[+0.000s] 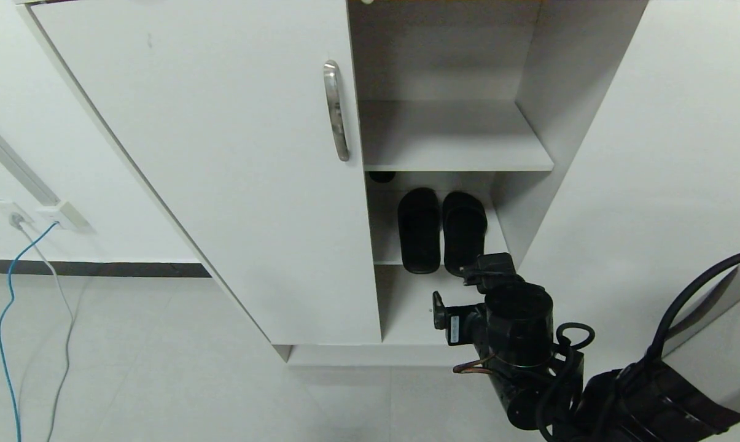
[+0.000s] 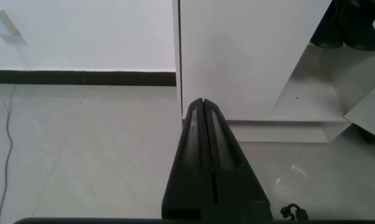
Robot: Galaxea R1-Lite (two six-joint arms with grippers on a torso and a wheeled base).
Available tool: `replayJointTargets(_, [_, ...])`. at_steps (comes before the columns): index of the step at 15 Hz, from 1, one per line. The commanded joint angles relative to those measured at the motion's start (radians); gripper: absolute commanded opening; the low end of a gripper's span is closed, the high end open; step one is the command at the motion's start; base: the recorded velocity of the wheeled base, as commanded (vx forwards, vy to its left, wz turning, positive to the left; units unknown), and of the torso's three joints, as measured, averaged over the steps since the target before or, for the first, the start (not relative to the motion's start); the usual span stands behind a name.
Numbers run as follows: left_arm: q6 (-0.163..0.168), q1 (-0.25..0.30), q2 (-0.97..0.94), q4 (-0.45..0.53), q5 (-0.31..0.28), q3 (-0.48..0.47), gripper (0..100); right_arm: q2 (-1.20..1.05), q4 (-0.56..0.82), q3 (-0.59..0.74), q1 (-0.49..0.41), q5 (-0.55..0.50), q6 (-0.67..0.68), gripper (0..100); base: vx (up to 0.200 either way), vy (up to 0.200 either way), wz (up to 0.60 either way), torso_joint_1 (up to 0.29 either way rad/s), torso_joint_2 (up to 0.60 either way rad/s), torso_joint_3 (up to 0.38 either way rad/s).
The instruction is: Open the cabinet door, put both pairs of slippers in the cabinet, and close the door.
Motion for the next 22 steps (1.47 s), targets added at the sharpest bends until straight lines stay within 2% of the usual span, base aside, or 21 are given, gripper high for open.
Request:
replayJointTargets(1, [0.0,0.0,0.002,0.0,0.001,0.0,0,-0.001,0.0,0.0,0.002,0.0,0.0,100,0.0,0.0,0.0,0.0,0.0,0.0])
replayJointTargets(5, [0.0,0.0,0.002,0.0,0.001,0.0,0,0.001,0.0,0.002,0.002,0.0,0.0,100,0.0,0.0,0.0,0.001,0.0,0.063])
replayJointTargets(14, [0.002,0.0,0.002,0.0,0.001,0.0,0,0.005,0.0,0.013,0.002,-0.007,-0.003,100,0.0,0.0,0.0,0.002,0.0,0.191])
replayJointTargets(22, [0.002,0.0,0.002,0.0,0.001,0.0,0,0.005,0.0,0.02,0.0,-0.012,-0.009,100,0.0,0.025,0.0,-0.001,0.0,0.01])
